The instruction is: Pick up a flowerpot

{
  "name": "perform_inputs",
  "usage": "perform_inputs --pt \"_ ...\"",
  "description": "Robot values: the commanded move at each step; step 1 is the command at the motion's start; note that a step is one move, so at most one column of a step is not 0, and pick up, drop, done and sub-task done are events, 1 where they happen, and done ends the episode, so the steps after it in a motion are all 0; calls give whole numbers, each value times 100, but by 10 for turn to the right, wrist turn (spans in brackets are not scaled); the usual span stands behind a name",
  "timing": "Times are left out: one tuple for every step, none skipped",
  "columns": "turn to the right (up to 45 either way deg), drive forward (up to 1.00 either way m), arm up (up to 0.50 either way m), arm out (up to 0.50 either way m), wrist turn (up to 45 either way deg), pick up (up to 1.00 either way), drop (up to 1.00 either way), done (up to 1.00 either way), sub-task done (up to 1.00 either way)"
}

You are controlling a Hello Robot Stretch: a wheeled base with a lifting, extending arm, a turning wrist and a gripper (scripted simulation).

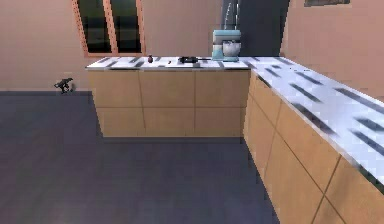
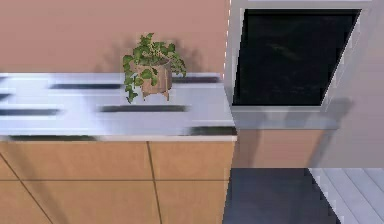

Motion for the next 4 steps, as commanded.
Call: perform_inputs --pt "0 0 50 0 0 0 0 0 0" --pt "0 0 38 0 0 0 0 0 0" --pt "0 0 0 50 0 0 0 0 0" --pt "0 0 0 0 450 0 0 0 0"
